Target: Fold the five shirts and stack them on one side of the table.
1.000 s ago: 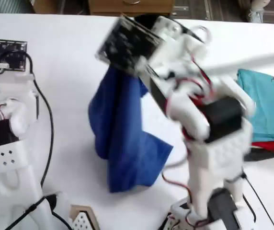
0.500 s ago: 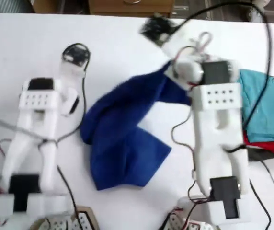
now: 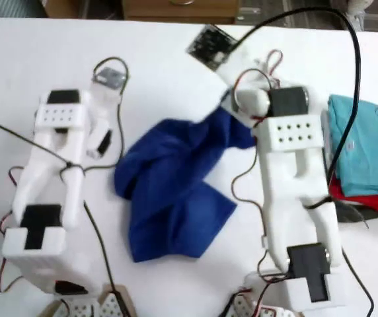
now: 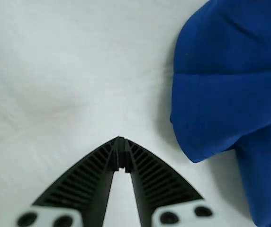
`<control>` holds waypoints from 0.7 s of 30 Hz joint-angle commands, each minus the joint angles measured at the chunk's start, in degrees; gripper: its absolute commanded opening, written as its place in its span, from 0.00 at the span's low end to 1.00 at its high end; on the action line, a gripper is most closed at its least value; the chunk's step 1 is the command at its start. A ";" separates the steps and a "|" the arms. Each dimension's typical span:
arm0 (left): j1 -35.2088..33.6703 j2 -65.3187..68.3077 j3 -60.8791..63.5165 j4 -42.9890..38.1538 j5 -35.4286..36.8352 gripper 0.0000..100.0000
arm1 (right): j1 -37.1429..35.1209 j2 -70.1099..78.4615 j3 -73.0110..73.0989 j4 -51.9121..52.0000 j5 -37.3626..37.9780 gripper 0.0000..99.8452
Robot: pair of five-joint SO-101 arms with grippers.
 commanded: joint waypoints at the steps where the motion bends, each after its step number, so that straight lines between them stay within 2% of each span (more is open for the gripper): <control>1: -2.81 -0.26 -3.03 0.62 -0.44 0.02 | -0.22 -1.80 0.18 -13.32 -0.62 0.02; 5: -7.30 -0.09 -2.51 0.62 -0.62 0.02 | -0.66 -2.15 -0.09 -26.42 -0.70 0.02; 9: -10.29 -0.26 -2.51 0.62 -0.62 0.02 | -3.21 -2.51 -0.18 -33.10 -0.18 0.02; 16: -13.27 -0.35 -3.38 1.49 -0.62 0.02 | -10.68 -1.98 -1.85 -28.00 -0.18 0.02; 21: -13.98 -0.35 -7.52 2.37 -0.26 0.02 | -11.38 -2.51 -2.11 -20.44 -0.18 0.02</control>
